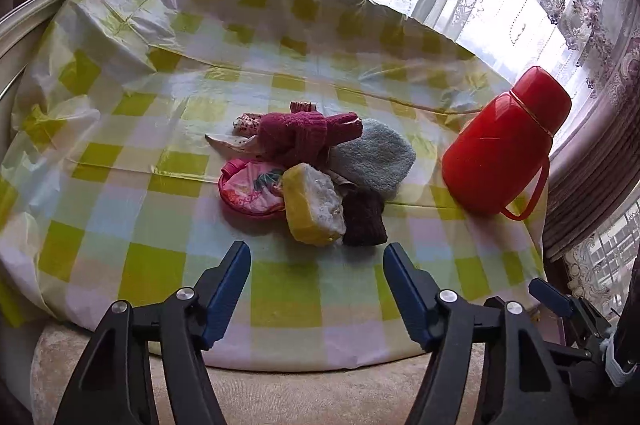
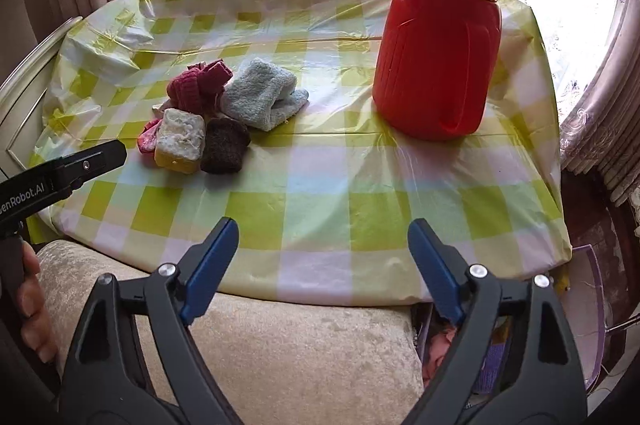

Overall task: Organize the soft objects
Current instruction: 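Move both grippers back toward the remaining items on the table, then grasp the yellow-white sponge with the left gripper while the right gripper grasps the brown knit sock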

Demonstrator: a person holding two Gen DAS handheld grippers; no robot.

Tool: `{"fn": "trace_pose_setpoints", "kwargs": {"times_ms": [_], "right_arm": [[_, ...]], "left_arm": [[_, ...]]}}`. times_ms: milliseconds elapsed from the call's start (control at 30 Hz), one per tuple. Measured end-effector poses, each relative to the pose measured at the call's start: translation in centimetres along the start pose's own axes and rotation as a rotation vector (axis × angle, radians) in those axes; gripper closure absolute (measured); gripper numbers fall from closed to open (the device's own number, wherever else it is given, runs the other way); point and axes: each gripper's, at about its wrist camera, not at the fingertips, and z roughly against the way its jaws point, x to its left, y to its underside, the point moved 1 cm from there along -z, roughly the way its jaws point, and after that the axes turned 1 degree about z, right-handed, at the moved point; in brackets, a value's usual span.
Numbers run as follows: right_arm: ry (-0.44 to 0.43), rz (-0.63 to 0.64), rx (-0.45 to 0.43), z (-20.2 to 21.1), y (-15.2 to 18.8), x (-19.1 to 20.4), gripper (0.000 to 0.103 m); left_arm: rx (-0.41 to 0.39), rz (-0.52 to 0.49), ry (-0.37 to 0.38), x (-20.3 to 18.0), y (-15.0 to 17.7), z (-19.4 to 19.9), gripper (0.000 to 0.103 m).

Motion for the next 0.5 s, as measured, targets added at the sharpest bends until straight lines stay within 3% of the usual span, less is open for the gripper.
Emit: {"fn": "trace_pose_setpoints", "kwargs": {"times_ms": [267,500], "right_arm": [[-0.024,0.057,0.042,-3.4,-1.5,2.7,0.016],[-0.046,0.072,0.068,-6.2,-2.9,4.0,0.018]], "left_arm": [[0.093,0.087,0.080,1.0,-1.7,-4.6,0.043],[0.155,0.152,0.100,1.7,-2.7,-8.4,0.046]]}}
